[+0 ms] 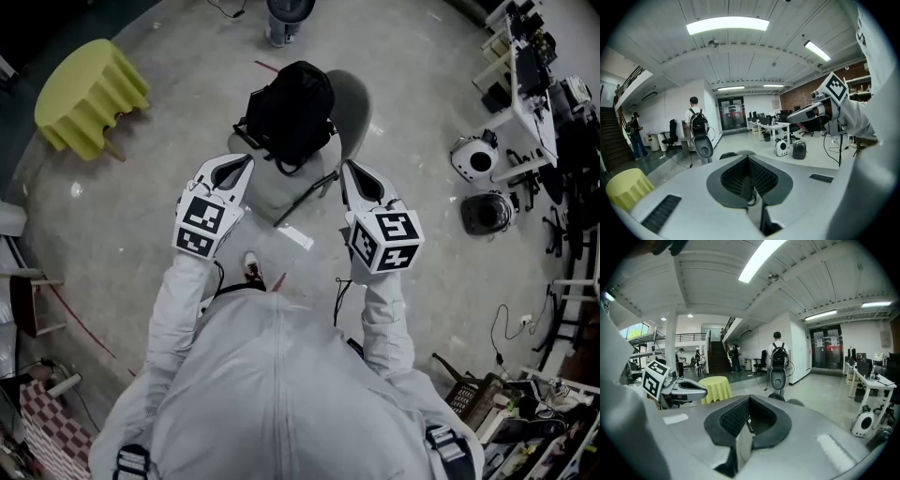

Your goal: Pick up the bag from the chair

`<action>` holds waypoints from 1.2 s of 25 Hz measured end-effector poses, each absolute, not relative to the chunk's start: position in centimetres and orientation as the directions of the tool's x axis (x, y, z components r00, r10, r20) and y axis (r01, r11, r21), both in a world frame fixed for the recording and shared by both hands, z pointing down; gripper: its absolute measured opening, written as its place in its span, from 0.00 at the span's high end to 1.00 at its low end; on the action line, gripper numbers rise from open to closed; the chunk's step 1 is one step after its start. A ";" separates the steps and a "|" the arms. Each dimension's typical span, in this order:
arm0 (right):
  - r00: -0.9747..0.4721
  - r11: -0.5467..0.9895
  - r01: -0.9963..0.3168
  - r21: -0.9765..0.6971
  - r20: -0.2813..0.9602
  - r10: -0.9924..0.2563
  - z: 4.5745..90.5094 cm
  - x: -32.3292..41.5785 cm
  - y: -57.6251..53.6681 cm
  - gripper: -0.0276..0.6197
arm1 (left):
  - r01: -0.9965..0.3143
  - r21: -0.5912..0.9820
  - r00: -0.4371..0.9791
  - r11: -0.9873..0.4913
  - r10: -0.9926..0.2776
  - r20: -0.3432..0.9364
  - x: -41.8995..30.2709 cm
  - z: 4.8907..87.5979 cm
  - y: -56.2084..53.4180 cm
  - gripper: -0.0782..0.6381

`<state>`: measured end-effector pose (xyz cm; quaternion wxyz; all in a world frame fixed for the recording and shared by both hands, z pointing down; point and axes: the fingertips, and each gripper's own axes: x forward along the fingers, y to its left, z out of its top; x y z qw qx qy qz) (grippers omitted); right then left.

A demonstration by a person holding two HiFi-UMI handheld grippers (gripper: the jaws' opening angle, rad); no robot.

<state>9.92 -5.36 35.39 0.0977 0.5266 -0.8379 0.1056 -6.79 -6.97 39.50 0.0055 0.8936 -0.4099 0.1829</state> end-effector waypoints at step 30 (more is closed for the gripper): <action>-0.426 0.383 -0.903 -0.194 0.518 -0.741 49.4 14.9 -31.4 0.76 | -0.731 0.036 0.564 -0.681 -0.574 0.594 -4.9 55.1 -33.7 0.73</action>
